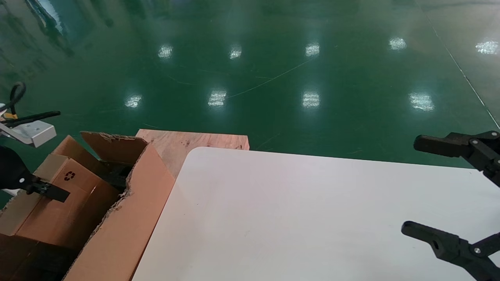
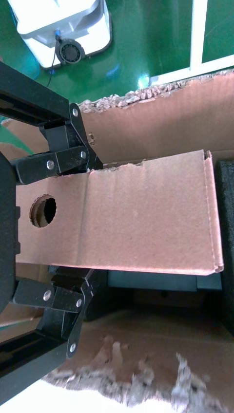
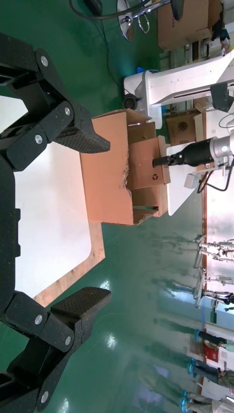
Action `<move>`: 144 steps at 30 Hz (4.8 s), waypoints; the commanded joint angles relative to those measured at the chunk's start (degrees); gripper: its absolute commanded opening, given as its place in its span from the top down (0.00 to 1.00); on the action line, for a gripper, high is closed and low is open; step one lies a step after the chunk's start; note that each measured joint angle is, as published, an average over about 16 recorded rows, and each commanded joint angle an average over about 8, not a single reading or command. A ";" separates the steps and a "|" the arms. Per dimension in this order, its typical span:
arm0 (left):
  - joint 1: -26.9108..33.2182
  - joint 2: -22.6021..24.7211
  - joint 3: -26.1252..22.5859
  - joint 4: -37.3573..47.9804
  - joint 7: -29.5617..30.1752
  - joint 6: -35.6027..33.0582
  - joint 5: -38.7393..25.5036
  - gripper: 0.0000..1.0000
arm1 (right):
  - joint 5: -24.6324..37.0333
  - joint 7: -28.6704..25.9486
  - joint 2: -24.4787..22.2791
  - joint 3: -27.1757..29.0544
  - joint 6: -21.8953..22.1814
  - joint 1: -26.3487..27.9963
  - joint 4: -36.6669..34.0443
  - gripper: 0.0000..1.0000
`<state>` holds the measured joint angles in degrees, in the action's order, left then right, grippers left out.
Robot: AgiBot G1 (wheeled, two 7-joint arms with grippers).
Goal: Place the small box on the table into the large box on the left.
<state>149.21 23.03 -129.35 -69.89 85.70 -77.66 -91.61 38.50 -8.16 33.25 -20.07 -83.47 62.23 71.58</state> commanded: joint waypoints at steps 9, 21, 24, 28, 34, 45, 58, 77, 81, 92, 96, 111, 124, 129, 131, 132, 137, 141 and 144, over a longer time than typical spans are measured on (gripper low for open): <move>-3.90 2.00 -0.90 4.61 -1.49 2.55 0.25 1.00 | 0.00 0.00 0.00 0.00 0.00 0.00 0.00 0.00; -7.33 1.44 -2.99 8.98 -2.76 4.36 -2.40 1.00 | 0.00 0.00 0.00 -0.01 0.00 0.00 0.00 0.00; -8.45 1.34 -3.41 10.11 -3.25 5.29 -2.79 1.00 | 0.00 0.00 0.00 -0.01 0.00 0.00 0.00 0.00; -9.80 1.31 -3.73 11.54 -4.04 6.31 -2.72 1.00 | -0.01 0.00 0.00 -0.01 0.00 0.00 0.00 0.00; -11.76 1.78 -4.12 13.75 -4.36 6.79 -2.01 1.00 | -0.01 0.00 0.00 -0.01 0.00 0.00 0.00 0.00; -14.10 2.78 -4.60 17.10 -2.75 6.13 -0.84 0.00 | -0.01 0.01 -0.01 0.00 0.02 -0.01 -0.01 0.00; -13.70 2.66 -4.71 16.53 -3.05 5.89 -1.13 0.00 | -0.02 0.01 -0.01 -0.01 0.02 -0.01 -0.01 0.00; -13.07 2.82 -4.38 15.38 -3.85 6.48 -1.53 0.00 | -0.02 0.01 -0.01 -0.01 0.03 -0.01 -0.01 0.00; -11.98 3.23 -3.51 12.71 -5.99 7.83 -1.48 0.00 | -0.02 0.01 -0.01 -0.01 0.02 -0.01 -0.01 0.00; -8.34 5.57 1.01 -0.80 -13.89 14.05 0.79 0.00 | -0.02 0.01 -0.01 -0.01 0.03 -0.01 -0.01 0.00; -7.95 7.60 2.72 -5.08 -15.17 16.14 2.31 0.00 | -0.02 0.01 -0.01 -0.01 0.03 -0.01 -0.01 0.00; -9.98 17.67 7.57 -7.42 -16.70 22.20 7.48 0.00 | -0.04 0.02 -0.02 -0.01 0.04 -0.01 -0.03 0.00; -18.88 17.20 19.73 -6.93 -23.31 18.90 12.43 0.00 | -0.05 0.02 -0.02 -0.02 0.05 -0.01 -0.04 0.00; -25.33 16.72 28.50 -6.63 -28.15 16.37 15.93 0.00 | -0.05 0.02 -0.02 -0.02 0.05 -0.01 -0.04 0.00; -27.90 16.52 32.00 -6.51 -30.08 15.37 17.32 0.00 | -0.05 0.02 -0.02 -0.02 0.05 -0.01 -0.04 0.00; -29.21 16.42 33.78 -6.45 -31.06 14.86 18.03 0.00 | -0.05 0.02 -0.02 -0.02 0.05 -0.01 -0.04 0.00; -35.71 15.93 42.62 -6.14 -35.94 12.31 21.56 0.00 | -0.05 0.02 -0.02 -0.02 0.05 -0.01 -0.04 0.00; -40.95 15.53 49.76 -5.89 -39.88 10.26 24.40 0.00 | -0.05 0.02 -0.02 -0.02 0.05 -0.01 -0.04 0.00; -44.88 15.23 55.11 -5.71 -42.83 8.72 26.53 0.00 | -0.05 0.02 -0.02 -0.02 0.05 -0.01 -0.04 0.00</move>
<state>104.36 38.26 -74.28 -75.60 42.89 -68.93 -65.09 38.45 -8.14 33.22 -20.09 -83.43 62.22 71.54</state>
